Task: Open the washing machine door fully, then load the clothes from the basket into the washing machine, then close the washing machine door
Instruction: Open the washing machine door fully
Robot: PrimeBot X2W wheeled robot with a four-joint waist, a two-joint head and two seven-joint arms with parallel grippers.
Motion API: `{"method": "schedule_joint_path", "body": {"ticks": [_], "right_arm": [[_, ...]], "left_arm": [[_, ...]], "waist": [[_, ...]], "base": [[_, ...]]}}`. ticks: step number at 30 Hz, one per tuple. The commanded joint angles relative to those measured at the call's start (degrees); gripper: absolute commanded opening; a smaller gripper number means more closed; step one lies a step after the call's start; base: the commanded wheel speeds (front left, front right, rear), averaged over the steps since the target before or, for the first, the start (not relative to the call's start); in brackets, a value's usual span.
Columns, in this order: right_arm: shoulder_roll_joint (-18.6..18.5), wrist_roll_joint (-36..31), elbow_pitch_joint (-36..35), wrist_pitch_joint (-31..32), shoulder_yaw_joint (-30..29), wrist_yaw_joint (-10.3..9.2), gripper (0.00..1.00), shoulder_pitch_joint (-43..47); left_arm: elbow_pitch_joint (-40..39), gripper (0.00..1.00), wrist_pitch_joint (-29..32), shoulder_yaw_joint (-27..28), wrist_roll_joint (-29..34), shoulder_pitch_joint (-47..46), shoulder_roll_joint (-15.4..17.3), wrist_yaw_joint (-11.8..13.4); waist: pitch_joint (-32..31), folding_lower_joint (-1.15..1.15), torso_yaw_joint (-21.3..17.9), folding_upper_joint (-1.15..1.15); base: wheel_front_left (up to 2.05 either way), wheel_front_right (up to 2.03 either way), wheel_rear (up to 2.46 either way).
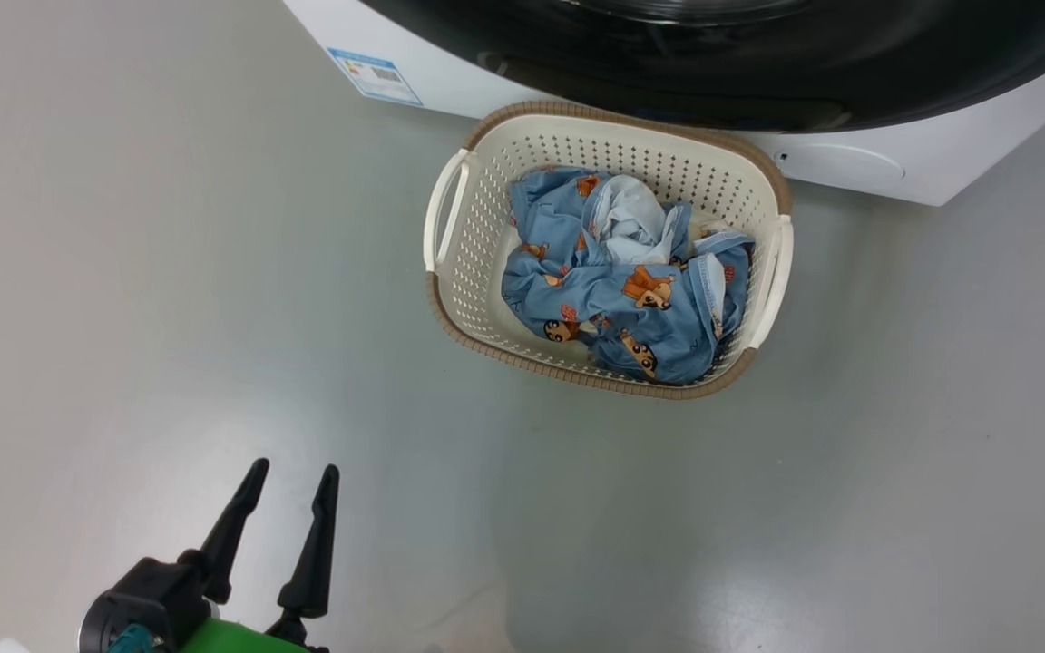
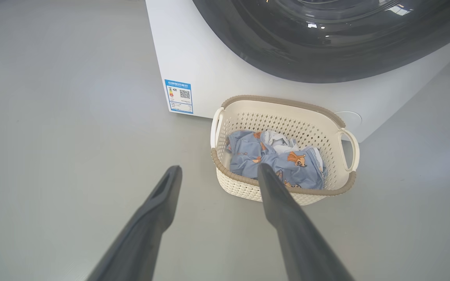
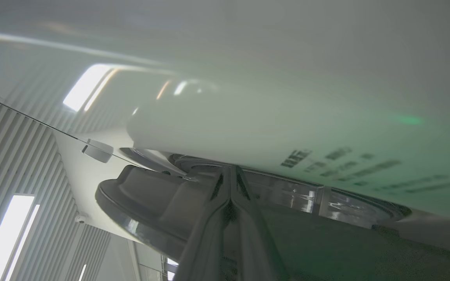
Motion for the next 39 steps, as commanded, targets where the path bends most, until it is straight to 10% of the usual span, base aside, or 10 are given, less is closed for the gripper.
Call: {"method": "schedule_joint_path", "body": {"ticks": [1,39], "right_arm": [[-1.0,-0.9,-1.0,-0.9,0.6,-0.09,0.00,-3.6],[2.5,-1.9,-3.3,11.0,9.4,-0.09,0.00,-1.5]], "left_arm": [[-1.5,1.00,-0.4,2.0,-0.2,0.1,0.8,0.4],[-1.6,1.00,-0.4,1.7,-1.8,-1.4,0.8,1.6]], "waist": [[0.4,0.00,0.1,0.00],[0.8,0.00,-1.9,0.00]], "base": [[0.00,0.00,0.00],[0.00,0.00,0.00]]}}
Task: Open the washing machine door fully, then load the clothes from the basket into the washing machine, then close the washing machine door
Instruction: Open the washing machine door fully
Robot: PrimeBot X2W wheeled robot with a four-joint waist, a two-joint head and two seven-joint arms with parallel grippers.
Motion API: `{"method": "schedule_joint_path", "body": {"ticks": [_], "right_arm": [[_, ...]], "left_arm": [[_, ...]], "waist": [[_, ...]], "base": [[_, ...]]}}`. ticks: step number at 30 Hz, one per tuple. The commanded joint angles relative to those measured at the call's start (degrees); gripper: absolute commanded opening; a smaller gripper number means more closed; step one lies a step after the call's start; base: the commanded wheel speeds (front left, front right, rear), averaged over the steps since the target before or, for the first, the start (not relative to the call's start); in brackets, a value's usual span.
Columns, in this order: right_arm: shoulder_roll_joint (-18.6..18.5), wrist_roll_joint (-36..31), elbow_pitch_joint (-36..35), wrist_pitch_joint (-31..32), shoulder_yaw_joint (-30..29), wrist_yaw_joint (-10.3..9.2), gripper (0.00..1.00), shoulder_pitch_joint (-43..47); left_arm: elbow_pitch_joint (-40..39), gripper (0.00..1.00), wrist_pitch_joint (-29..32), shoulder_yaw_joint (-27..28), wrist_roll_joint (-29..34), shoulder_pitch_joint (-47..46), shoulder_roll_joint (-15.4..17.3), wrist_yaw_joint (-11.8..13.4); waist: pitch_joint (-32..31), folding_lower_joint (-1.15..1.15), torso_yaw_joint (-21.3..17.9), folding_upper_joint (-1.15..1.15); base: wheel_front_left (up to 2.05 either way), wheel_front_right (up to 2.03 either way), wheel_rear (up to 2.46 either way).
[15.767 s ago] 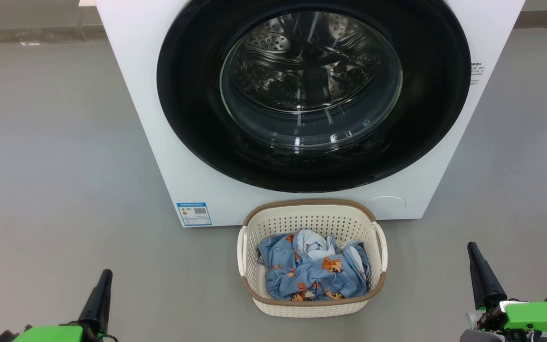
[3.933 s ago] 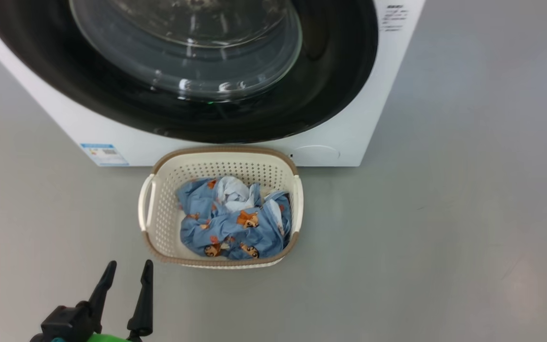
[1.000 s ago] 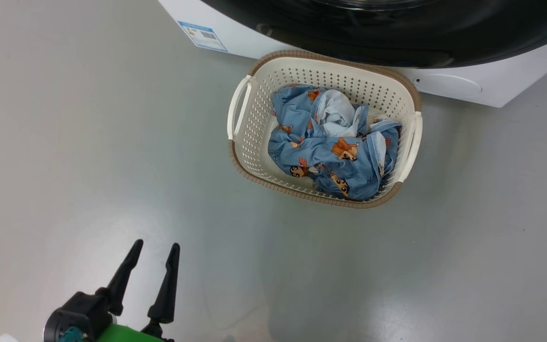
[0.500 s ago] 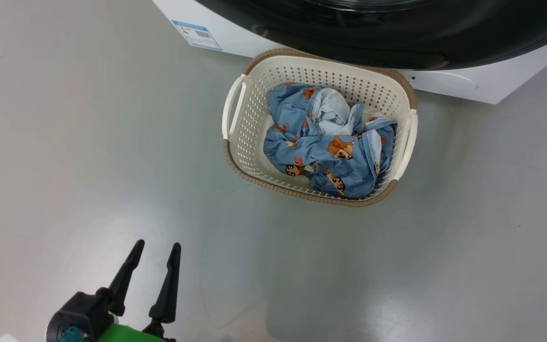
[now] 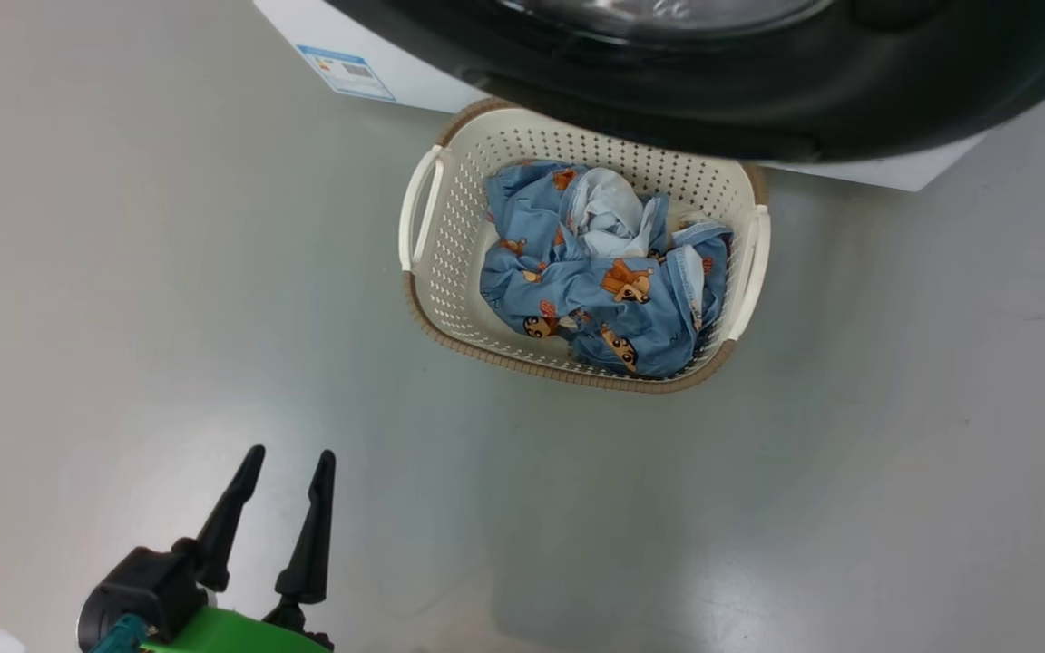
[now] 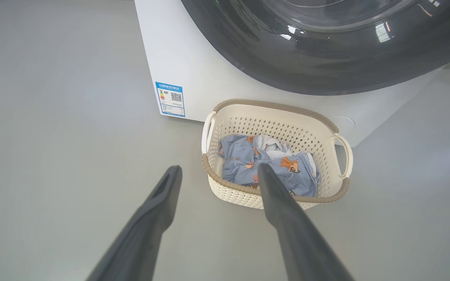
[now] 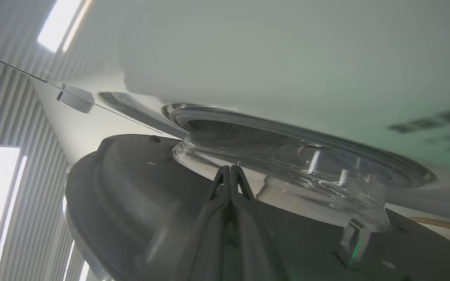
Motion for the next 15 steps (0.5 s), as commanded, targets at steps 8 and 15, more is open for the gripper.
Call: {"method": "schedule_joint_path", "body": {"ticks": [8,15], "right_arm": [[5.3,-0.7,-8.0,4.5,5.5,0.10,0.00,7.9],[8.3,-1.3,-14.8,6.3,8.5,0.10,0.00,16.4]], "left_arm": [[-1.1,1.00,-0.4,2.2,-0.8,-0.6,0.8,0.5],[-0.6,1.00,-0.4,2.4,-1.9,-0.4,0.8,0.6]], "waist": [[-1.8,0.00,-2.0,0.00],[-4.9,0.00,-3.6,0.00]], "base": [[0.00,0.00,0.00],[0.00,0.00,0.00]]}}
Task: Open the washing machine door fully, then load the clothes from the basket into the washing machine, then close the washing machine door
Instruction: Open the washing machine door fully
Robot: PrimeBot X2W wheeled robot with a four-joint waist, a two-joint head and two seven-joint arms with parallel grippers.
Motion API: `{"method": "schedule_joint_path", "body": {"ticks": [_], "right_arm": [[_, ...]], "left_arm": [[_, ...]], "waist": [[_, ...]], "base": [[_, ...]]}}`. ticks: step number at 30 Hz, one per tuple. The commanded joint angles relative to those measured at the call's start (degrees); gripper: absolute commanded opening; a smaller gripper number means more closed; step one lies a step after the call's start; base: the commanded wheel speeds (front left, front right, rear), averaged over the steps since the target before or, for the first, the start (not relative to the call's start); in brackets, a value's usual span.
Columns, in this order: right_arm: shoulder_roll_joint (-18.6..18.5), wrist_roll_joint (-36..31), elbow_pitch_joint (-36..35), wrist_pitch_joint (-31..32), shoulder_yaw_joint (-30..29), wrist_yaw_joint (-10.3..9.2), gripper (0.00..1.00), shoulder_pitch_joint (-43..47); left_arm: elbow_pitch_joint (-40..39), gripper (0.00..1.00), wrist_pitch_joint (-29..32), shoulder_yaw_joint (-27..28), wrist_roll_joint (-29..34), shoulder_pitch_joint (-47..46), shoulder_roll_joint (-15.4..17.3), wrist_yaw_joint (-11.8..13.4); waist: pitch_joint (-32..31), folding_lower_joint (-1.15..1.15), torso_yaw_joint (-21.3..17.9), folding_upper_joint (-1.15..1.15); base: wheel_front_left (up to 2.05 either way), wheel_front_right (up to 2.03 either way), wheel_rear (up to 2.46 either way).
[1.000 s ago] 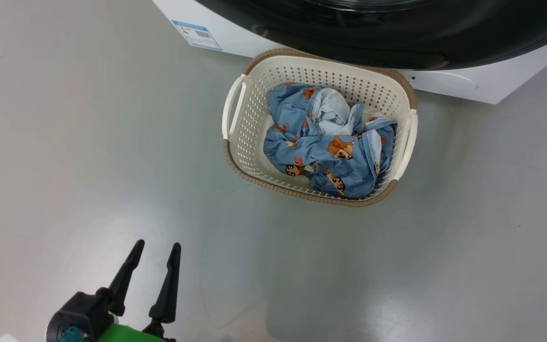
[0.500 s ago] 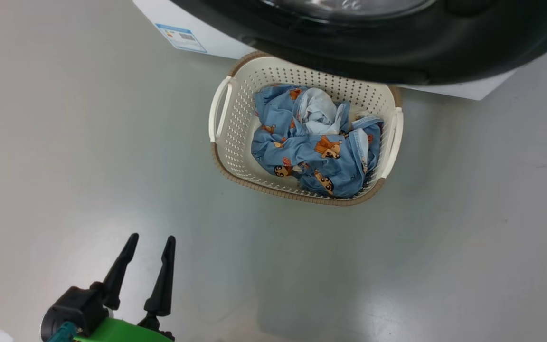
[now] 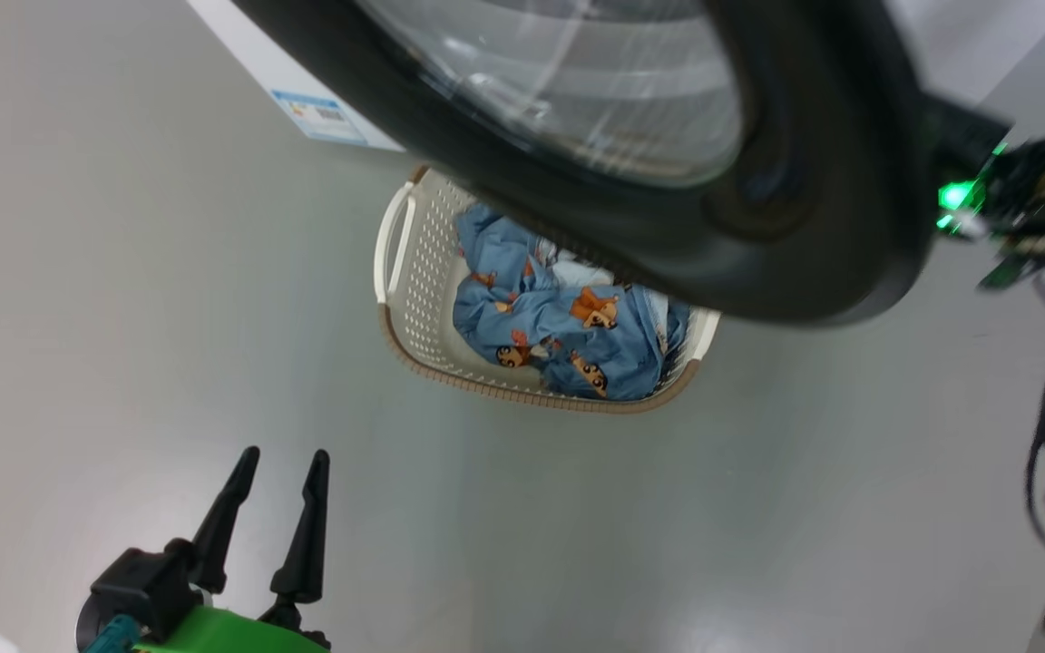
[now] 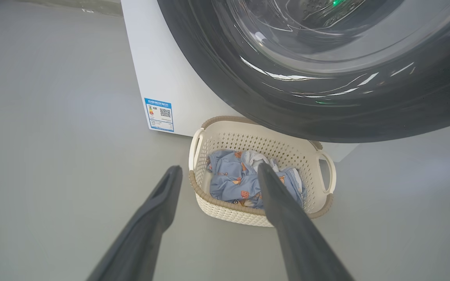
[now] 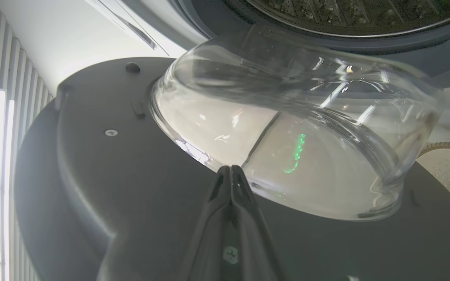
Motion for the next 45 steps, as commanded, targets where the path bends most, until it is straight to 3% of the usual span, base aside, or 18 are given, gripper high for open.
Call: {"method": "schedule_joint_path", "body": {"ticks": [1,8,14,27,45], "right_arm": [[1.7,-0.6,-3.1,0.9,2.0,0.10,0.00,2.8],[5.2,-2.9,-9.8,-0.5,6.2,0.10,0.00,10.7],[6.8,-5.0,-11.5,-3.9,10.1,0.10,0.00,15.8],[8.3,-4.7,-7.8,-16.4,21.4,0.10,0.00,25.3],[8.4,-3.3,-3.5,-33.4,38.6,0.10,0.00,27.2]], "left_arm": [[-0.7,1.00,-0.4,2.1,-0.7,-0.3,0.8,0.3],[-0.3,1.00,-0.4,1.9,-1.7,0.5,0.8,0.3],[0.0,1.00,-0.4,1.9,-2.7,1.4,0.8,0.4],[0.4,1.00,-0.4,1.2,-5.3,4.4,0.8,0.3],[0.6,1.00,-0.4,1.2,-5.8,6.6,0.8,0.1]], "waist": [[-1.7,0.00,-1.1,0.00],[-5.9,0.00,-2.4,0.00],[-9.2,0.00,-2.8,0.00],[-17.8,0.00,-1.6,0.00],[-24.0,0.00,-0.3,0.00]], "base": [[0.00,0.00,0.00],[0.00,0.00,0.00],[0.00,0.00,0.00],[0.00,0.00,0.00],[0.00,0.00,0.00]]}}
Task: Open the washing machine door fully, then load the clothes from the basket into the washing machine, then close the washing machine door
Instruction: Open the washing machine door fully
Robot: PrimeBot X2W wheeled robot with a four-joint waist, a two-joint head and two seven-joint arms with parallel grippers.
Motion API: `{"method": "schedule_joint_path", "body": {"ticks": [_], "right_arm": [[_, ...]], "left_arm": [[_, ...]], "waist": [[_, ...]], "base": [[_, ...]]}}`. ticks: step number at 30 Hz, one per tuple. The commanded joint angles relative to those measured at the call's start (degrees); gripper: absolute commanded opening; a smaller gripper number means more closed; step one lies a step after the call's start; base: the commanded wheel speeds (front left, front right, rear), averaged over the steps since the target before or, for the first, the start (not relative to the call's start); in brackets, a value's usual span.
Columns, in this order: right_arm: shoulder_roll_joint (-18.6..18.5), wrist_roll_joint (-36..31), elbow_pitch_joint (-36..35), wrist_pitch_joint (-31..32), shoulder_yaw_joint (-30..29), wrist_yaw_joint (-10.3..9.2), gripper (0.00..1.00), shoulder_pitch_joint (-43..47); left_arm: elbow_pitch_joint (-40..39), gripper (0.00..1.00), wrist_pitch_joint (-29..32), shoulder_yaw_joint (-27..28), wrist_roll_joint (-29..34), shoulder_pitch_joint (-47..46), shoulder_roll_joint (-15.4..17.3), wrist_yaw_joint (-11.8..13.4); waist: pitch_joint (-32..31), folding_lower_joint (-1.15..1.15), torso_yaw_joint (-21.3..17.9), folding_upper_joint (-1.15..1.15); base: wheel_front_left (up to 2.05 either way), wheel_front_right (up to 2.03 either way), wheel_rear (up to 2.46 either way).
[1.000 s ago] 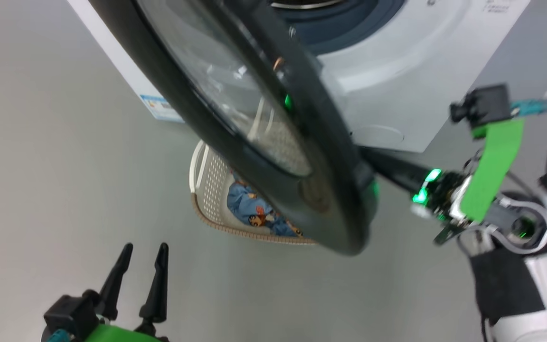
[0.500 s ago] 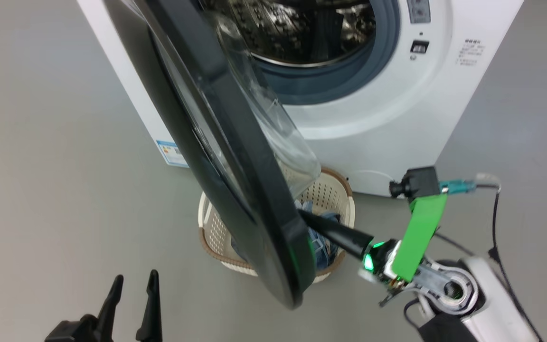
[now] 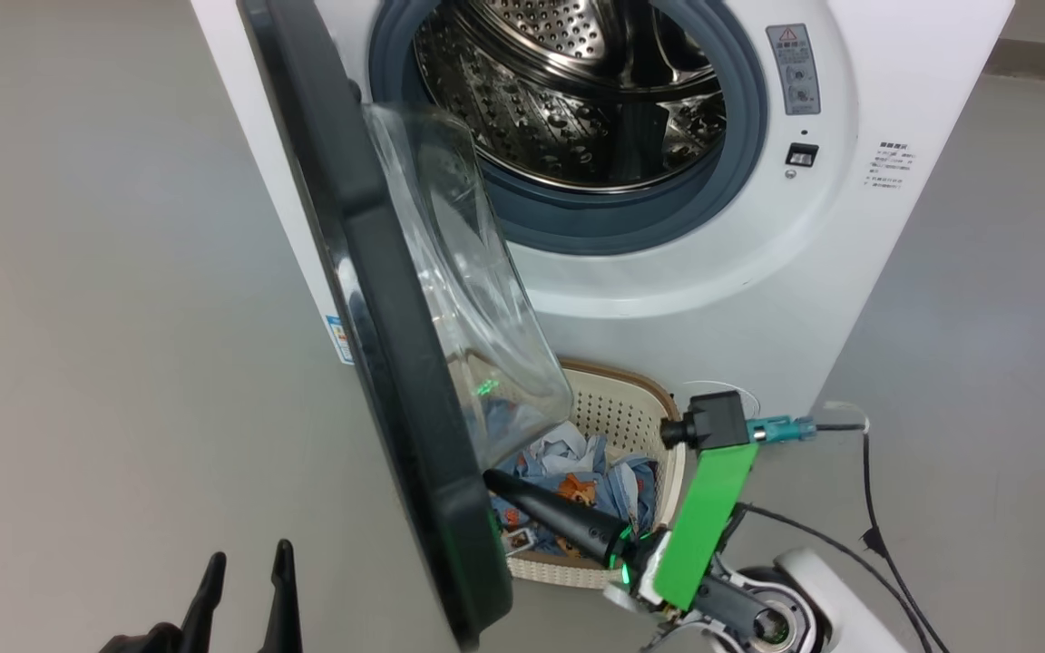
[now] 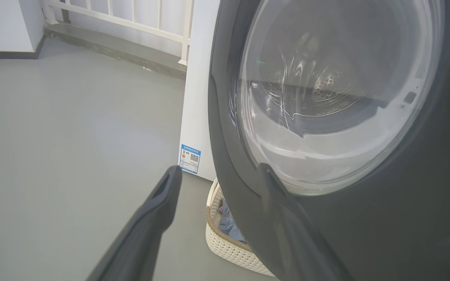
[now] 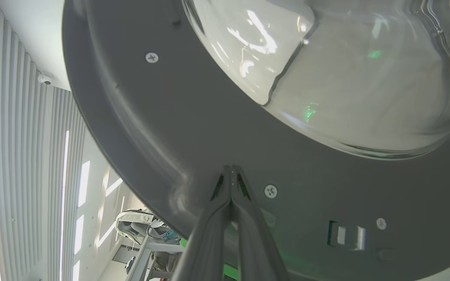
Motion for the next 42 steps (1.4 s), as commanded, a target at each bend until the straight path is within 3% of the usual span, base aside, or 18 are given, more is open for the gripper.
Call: {"method": "schedule_joint_path", "body": {"ticks": [1,20,27,30,31,36,39,42], "right_arm": [[1.1,0.1,-0.9,-1.3,2.8,0.10,0.00,-0.7],[1.1,0.1,5.6,-13.9,12.7,0.10,0.00,-4.0],[-1.0,-0.5,3.4,-17.1,13.8,0.10,0.00,-4.2],[-3.3,-3.1,1.5,-21.0,14.6,0.10,0.76,-3.9],[-4.3,-4.4,0.9,-22.5,15.3,0.10,0.97,-3.9],[-9.9,-10.9,-0.7,-32.7,19.7,0.10,1.00,-3.5],[-13.6,-15.2,0.9,-40.2,21.7,0.10,1.00,-3.5],[-16.1,-18.9,3.4,-43.6,21.3,0.10,1.00,-3.0]], "left_arm": [[-1.2,1.00,-0.4,1.8,-0.1,-0.9,0.6,-0.1],[-0.8,1.00,-0.4,1.2,-0.2,-0.6,0.6,-0.5],[-0.6,1.00,-0.4,2.6,-0.1,-0.5,0.6,-0.4],[-0.5,1.00,-0.4,3.3,0.3,-0.5,0.6,-0.3],[-0.4,1.00,-0.4,3.5,0.5,-0.5,0.6,-0.3],[-0.4,1.00,-0.4,5.1,1.2,-0.4,0.6,-0.4],[-0.4,1.00,-0.4,6.1,1.3,0.0,0.6,-0.6],[-0.5,1.00,-0.4,7.1,1.6,0.3,0.6,-0.8]], "waist": [[-0.4,0.00,0.2,0.00],[-1.9,0.00,2.8,0.00],[-2.1,0.00,1.7,0.00],[-2.1,0.00,1.0,0.00],[-2.1,0.00,0.8,0.00],[-2.3,0.00,-0.6,0.00],[-2.2,0.00,-1.8,0.00],[-2.1,0.00,-3.0,0.00]], "base": [[0.00,0.00,0.00],[0.00,0.00,0.00],[0.00,0.00,0.00],[0.00,0.00,0.00],[0.00,0.00,0.00],[0.00,0.00,0.00],[0.00,0.00,0.00],[0.00,0.00,0.00]]}}
